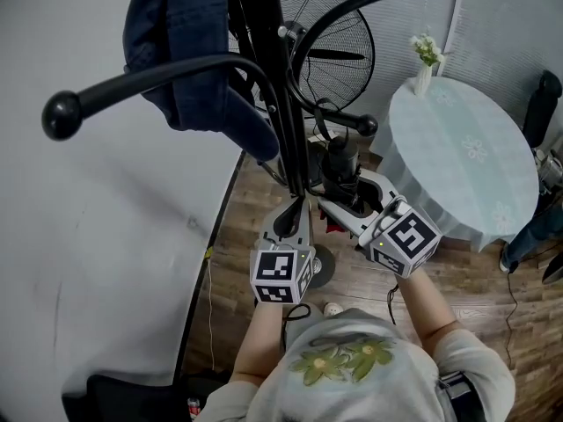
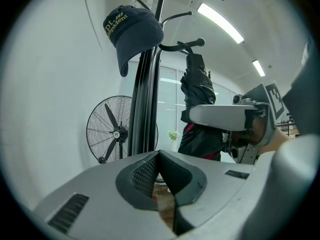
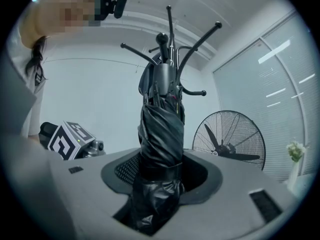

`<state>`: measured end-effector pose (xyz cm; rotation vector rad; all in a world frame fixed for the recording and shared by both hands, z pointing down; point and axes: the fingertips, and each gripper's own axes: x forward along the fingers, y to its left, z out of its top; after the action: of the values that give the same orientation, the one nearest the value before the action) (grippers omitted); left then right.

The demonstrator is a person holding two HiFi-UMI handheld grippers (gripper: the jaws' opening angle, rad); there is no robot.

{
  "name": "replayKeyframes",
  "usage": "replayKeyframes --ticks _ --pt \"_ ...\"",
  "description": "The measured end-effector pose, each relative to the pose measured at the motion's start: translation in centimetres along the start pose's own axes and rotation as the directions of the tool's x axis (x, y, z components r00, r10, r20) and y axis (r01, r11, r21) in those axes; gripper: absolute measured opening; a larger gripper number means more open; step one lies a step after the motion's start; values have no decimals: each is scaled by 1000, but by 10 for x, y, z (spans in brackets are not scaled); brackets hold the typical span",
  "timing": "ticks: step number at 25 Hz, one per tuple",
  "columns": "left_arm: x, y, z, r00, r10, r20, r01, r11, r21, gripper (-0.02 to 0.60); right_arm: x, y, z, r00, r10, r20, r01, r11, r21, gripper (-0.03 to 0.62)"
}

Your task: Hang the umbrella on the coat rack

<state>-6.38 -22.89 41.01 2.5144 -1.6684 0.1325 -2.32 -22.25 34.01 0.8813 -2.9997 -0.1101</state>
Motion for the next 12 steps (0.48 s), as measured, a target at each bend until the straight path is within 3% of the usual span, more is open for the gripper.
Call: replayKeyframes --ticks 12 --pt "-1 -2 3 1000 -7 4 7 1000 -15 5 1 0 -12 1000 3 -24 -3 1000 27 215"
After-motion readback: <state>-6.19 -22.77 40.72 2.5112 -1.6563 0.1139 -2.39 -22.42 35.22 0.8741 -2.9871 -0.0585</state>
